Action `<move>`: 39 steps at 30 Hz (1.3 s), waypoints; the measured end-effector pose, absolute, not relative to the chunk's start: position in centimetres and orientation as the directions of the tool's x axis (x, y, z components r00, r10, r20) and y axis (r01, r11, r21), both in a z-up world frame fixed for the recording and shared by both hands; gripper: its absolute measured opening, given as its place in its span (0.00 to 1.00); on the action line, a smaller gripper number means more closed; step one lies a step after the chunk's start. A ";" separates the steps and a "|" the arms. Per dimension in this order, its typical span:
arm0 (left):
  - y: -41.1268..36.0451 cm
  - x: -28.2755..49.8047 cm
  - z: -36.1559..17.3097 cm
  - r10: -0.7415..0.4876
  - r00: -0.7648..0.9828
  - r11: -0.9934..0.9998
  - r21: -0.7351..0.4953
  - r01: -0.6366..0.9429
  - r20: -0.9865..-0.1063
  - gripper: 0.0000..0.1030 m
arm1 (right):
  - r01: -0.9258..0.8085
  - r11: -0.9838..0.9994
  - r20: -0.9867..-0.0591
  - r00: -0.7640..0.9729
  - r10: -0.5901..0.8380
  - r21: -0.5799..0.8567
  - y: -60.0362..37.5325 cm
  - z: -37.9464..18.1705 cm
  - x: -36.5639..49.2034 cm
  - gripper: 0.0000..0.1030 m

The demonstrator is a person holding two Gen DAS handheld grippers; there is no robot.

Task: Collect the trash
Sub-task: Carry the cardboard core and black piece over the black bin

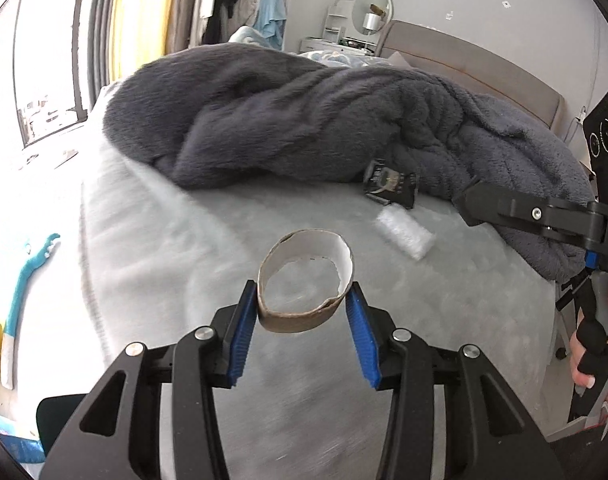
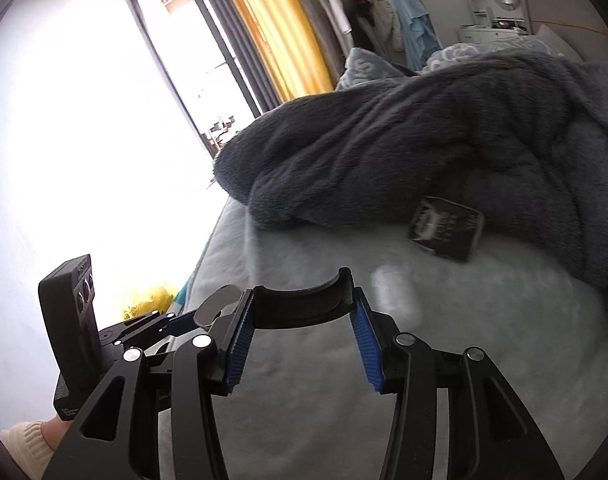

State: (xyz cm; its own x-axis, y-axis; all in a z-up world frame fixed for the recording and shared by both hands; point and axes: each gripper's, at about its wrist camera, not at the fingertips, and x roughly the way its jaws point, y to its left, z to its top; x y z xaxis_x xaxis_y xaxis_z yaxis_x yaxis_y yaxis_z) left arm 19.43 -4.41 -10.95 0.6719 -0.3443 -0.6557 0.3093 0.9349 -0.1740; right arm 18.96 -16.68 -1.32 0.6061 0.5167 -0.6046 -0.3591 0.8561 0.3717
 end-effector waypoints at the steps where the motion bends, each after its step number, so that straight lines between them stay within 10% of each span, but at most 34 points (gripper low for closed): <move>1: -3.8 19.4 -10.9 -0.338 0.674 0.938 -0.173 0.302 -0.657 0.46 | -0.366 0.854 -0.603 0.605 0.520 0.369 -16.1 -1.2 19.0 0.47; 39: 17.8 15.4 -16.8 -0.140 0.519 0.988 -0.156 0.013 -0.843 0.46 | -0.617 0.728 -0.639 0.437 0.632 0.298 7.2 -2.5 17.6 0.47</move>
